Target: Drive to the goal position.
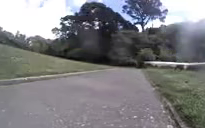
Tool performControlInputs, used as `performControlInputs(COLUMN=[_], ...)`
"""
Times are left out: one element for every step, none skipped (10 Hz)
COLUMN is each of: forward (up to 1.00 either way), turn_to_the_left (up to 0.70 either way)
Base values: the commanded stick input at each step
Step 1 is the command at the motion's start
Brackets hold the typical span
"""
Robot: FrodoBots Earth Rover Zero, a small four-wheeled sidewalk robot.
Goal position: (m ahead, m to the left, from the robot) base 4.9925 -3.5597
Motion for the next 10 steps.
performControlInputs(forward=[0.00, 0.00, 0.00, 0.00, 0.00, 0.00, 0.00, 0.00, 0.00, 0.00], turn_to_the_left=[0.68, 0.67, 0.67, 0.67, 0.67, 0.67, 0.67, 0.67, 0.67, 0.67])
